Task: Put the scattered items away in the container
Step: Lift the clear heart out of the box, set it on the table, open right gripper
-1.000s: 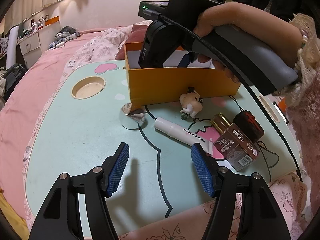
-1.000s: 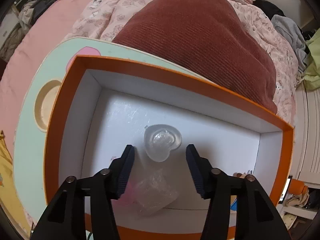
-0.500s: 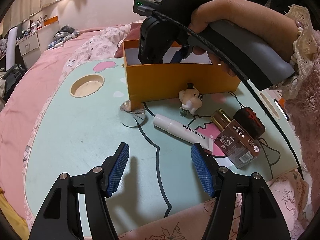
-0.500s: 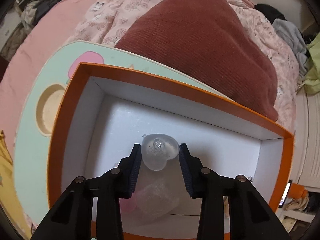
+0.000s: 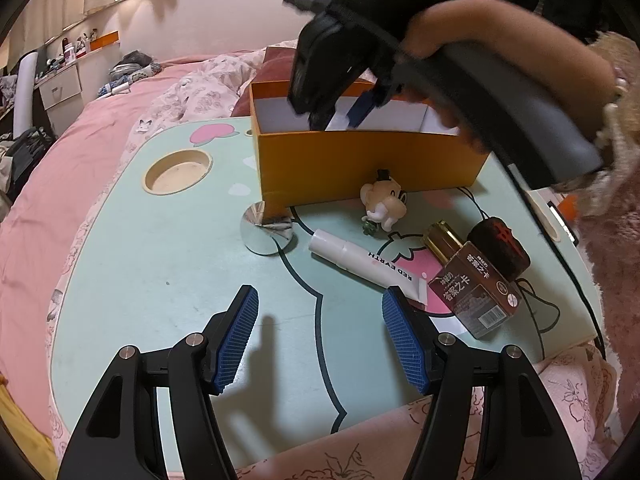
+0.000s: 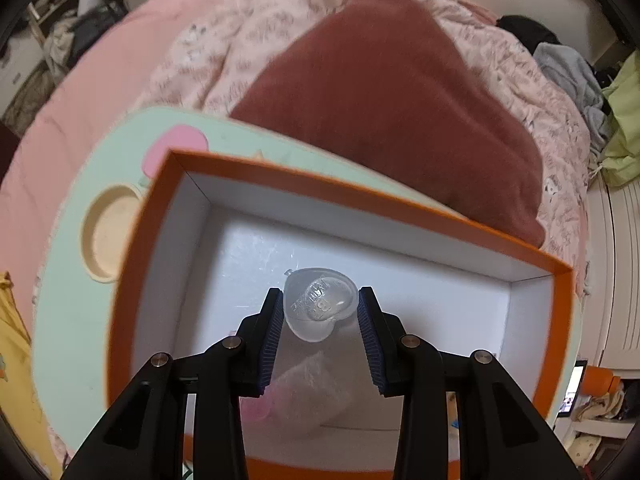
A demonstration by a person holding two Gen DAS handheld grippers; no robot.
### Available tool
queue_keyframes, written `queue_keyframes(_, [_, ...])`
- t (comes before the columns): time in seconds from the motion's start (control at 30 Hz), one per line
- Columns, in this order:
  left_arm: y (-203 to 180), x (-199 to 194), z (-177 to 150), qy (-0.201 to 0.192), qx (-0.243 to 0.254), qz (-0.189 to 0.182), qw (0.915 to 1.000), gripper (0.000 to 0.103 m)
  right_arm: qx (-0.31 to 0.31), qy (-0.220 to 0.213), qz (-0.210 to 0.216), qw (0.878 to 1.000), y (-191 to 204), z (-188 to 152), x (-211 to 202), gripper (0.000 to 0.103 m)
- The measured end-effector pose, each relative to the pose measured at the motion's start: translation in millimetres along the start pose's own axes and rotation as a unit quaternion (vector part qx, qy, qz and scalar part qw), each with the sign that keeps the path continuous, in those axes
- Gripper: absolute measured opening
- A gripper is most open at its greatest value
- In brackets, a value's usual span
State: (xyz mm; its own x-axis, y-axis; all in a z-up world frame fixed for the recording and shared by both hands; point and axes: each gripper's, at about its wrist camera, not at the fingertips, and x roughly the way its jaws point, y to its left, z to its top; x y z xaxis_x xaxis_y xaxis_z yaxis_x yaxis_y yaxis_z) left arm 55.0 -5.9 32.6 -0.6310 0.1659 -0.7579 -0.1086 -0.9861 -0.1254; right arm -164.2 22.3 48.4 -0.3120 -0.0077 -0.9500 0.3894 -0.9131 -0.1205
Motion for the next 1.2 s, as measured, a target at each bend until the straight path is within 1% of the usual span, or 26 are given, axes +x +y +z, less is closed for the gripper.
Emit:
queue_keyframes(0.1, [0.8, -0.1, 0.1, 0.001, -0.003, 0.0, 1.0, 0.065, -0.009, -0.031, -0.006, 0.999, -1.1, -10.2, -27.5, 0.036])
queue_keyframes(0.17, [1.9, -1.1, 0.1, -0.001, -0.007, 0.0, 1.0, 0.065, -0.008, -0.045, -0.003, 0.999, -4.8, -21.4, -43.6, 0.036])
queue_keyframes(0.3, [3.2, -5.1, 0.4, -0.007, -0.01, 0.005, 0.9999, 0.065, 0.004, -0.067, 0.029, 0.997, -14.5, -62.9, -74.0, 0.036])
queue_keyframes(0.37, [5.0, -6.8, 0.7, -0.009, -0.012, 0.007, 0.9999, 0.065, 0.001, -0.076, 0.028, 0.997, -17.6, -85.9, -82.8, 0.036])
queue_keyframes(0.5, [11.4, -6.3, 2.7, -0.009, -0.026, 0.009, 0.9996, 0.065, 0.0, -0.074, 0.027, 0.997, -23.8, -129.8, -84.6, 0.036])
queue_keyframes(0.57, [13.1, -6.3, 3.4, -0.009, -0.031, 0.009, 0.9994, 0.065, -0.002, -0.067, 0.019, 0.998, -25.8, -149.0, -76.7, 0.036])
queue_keyframes(0.63, [13.6, -6.2, 3.3, -0.008, -0.033, 0.012, 0.9993, 0.065, 0.001, -0.06, 0.021, 0.998, -26.9, -164.1, -67.4, 0.036])
queue_keyframes(0.73, [13.4, -5.2, 2.6, -0.005, -0.033, 0.018, 0.9993, 0.065, 0.004, -0.057, 0.021, 0.998, -27.8, -178.1, -57.0, 0.037])
queue_keyframes(0.8, [12.7, -4.9, 2.2, -0.003, -0.032, 0.018, 0.9993, 0.065, 0.007, -0.067, 0.016, 0.998, -27.4, -183.6, -57.2, 0.037])
queue_keyframes(0.87, [11.8, -5.4, 2.5, -0.003, -0.031, 0.019, 0.9994, 0.065, 0.007, -0.069, 0.016, 0.997, -28.0, -187.2, -57.6, 0.037])
queue_keyframes(1.0, [11.1, -8.4, 8.2, -0.005, -0.027, 0.016, 0.9995, 0.065, 0.003, -0.072, 0.034, 0.997, -26.3, -191.5, -59.2, 0.037])
queue_keyframes(1.07, [12.2, -11.2, 16.2, -0.004, -0.024, 0.01, 0.9997, 0.065, 0.003, -0.076, 0.04, 0.996, -26.2, -192.2, -60.1, 0.037])
queue_keyframes(1.17, [16.5, -16.9, 36.6, -0.005, -0.023, 0.001, 0.9997, 0.065, 0.014, -0.087, 0.065, 0.994, -30.5, -195.6, -64.3, 0.037])
queue_keyframes(1.2, [19.2, -19.0, 47.9, -0.004, -0.026, -0.005, 0.9996, 0.065, 0.023, -0.092, 0.077, 0.993, -33.9, -197.2, -66.7, 0.041])
